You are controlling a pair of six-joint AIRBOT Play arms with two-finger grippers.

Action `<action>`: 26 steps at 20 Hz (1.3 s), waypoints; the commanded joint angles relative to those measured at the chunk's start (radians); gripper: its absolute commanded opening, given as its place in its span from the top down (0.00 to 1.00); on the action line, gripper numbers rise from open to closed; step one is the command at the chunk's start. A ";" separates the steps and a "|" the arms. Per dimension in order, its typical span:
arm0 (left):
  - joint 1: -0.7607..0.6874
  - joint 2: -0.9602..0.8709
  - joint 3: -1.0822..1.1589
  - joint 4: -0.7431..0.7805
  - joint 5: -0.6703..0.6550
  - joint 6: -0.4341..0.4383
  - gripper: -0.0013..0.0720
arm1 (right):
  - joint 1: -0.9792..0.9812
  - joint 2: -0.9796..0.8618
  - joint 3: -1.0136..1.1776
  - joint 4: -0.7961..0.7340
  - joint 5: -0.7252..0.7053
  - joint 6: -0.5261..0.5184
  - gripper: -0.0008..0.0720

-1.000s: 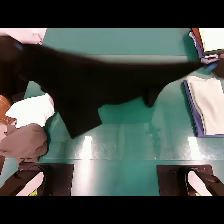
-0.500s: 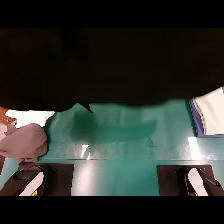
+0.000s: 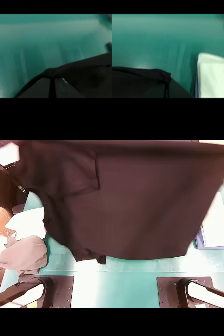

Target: Fold the shirts.

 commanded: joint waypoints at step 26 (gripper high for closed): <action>-0.062 -0.597 -0.245 0.200 0.113 0.080 0.58 | 0.130 -0.408 -0.456 -0.098 -0.330 -0.003 0.91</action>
